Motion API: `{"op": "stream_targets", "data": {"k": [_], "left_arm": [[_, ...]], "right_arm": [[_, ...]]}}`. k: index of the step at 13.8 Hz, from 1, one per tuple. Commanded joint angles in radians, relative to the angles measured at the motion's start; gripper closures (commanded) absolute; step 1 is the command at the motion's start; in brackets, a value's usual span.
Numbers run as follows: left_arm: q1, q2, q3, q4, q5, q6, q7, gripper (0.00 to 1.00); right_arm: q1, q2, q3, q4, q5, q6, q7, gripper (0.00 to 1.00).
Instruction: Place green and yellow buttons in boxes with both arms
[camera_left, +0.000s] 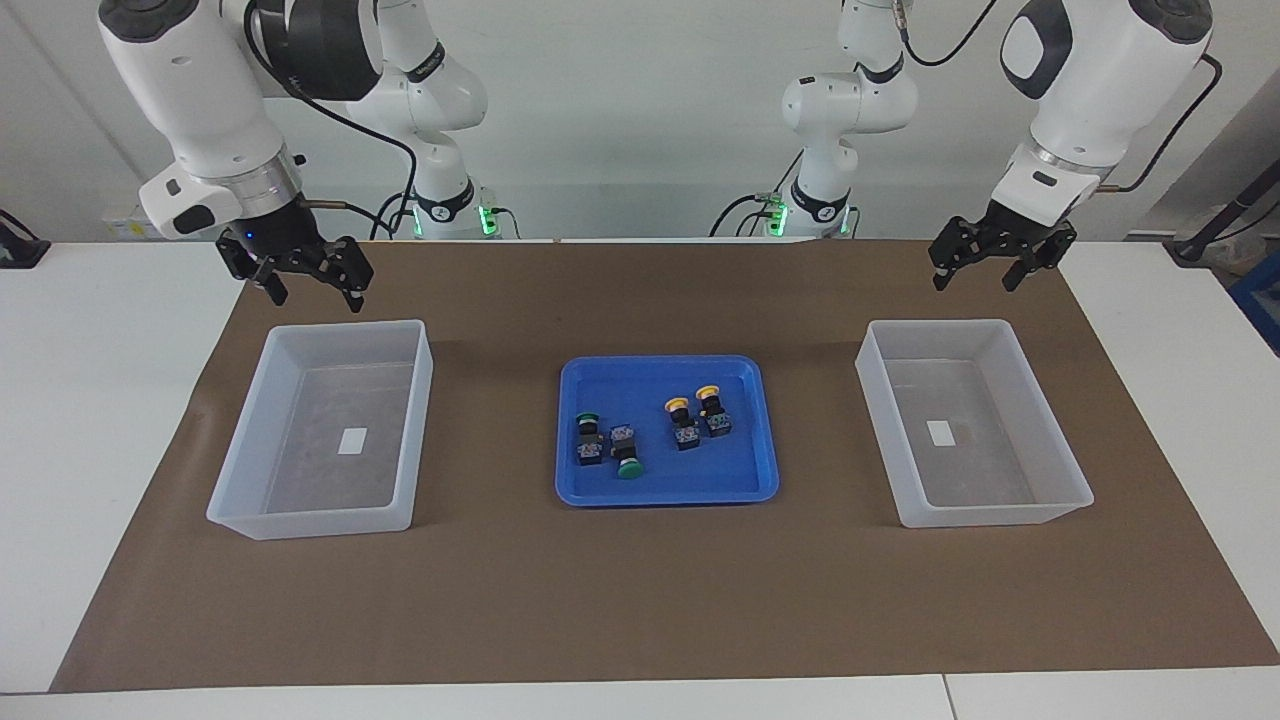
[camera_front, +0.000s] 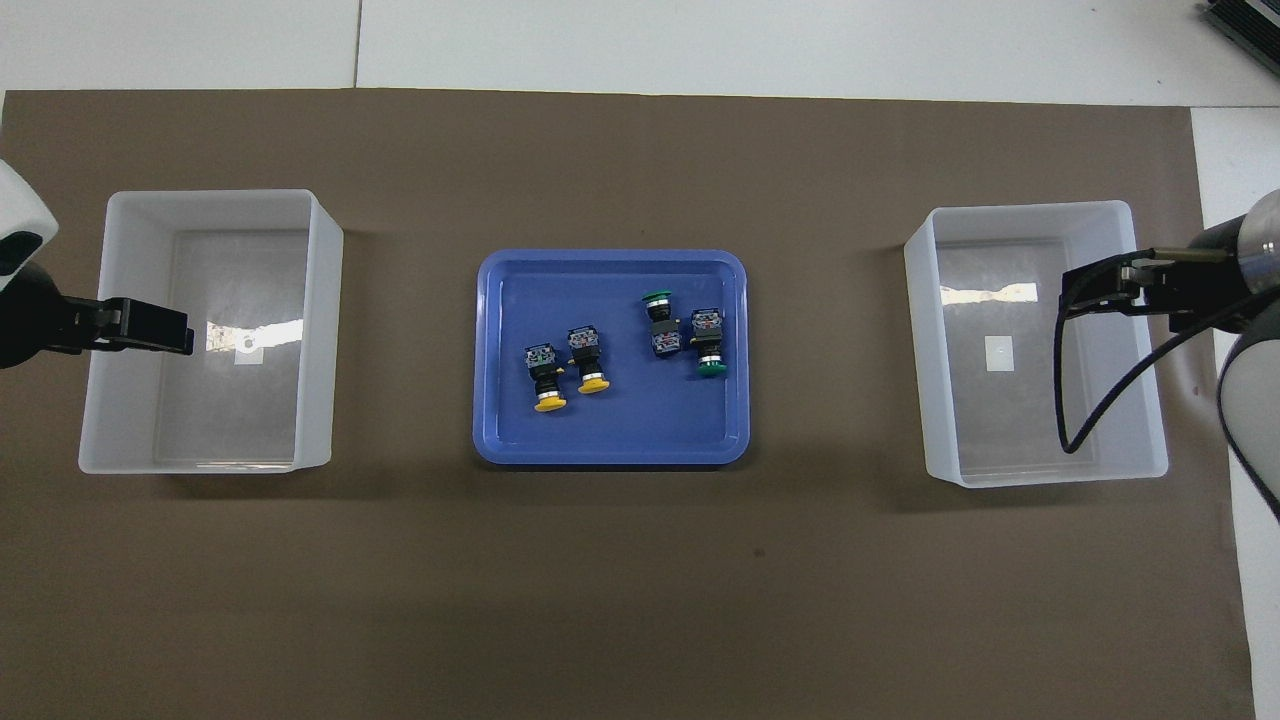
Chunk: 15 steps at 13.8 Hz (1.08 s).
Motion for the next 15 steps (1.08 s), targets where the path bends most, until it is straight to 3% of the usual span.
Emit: {"op": "stream_targets", "data": {"k": [1,15], "left_arm": [[0.006,-0.015,-0.003,-0.014,0.013,0.013,0.009,0.0],[0.001,-0.021,-0.003,-0.023,0.013,0.002,0.001,0.0]], "right_arm": [[-0.005,-0.014,0.005,0.002,-0.01,-0.013,-0.004,0.0],[-0.008,-0.02,0.009,-0.005,0.006,-0.016,-0.008,0.0]]}}
